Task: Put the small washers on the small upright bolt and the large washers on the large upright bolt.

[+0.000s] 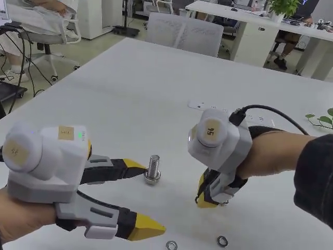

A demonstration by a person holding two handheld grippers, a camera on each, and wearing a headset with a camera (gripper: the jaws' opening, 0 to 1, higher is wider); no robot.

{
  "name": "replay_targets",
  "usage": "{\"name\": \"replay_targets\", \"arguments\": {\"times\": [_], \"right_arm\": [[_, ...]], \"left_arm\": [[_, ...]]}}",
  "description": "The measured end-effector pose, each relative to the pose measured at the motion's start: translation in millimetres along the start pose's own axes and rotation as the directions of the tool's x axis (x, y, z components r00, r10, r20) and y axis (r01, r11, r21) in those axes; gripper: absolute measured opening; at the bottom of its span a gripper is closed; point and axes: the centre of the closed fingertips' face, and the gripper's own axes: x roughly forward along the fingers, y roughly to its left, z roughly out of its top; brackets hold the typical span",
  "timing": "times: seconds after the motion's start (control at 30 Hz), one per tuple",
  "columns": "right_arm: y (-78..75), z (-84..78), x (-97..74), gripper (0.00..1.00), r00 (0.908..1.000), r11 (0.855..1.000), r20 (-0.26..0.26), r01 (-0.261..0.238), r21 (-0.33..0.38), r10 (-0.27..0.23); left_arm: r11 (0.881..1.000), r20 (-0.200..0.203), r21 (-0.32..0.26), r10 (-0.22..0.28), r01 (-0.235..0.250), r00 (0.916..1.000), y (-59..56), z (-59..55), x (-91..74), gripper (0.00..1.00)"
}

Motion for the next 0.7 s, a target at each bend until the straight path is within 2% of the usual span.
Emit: {"name": "replay_targets", "arguments": {"times": [0.7], "right_arm": [[1.7, -13.1, -46.4, 0.13, 0.9989, 0.999, -0.002, 0.048, -0.005, -0.048]], "left_arm": [[1.0, 0.003, 0.003, -0.005, 0.005, 1.0, -2.3, 0.4, -0.5, 0.68]]}}
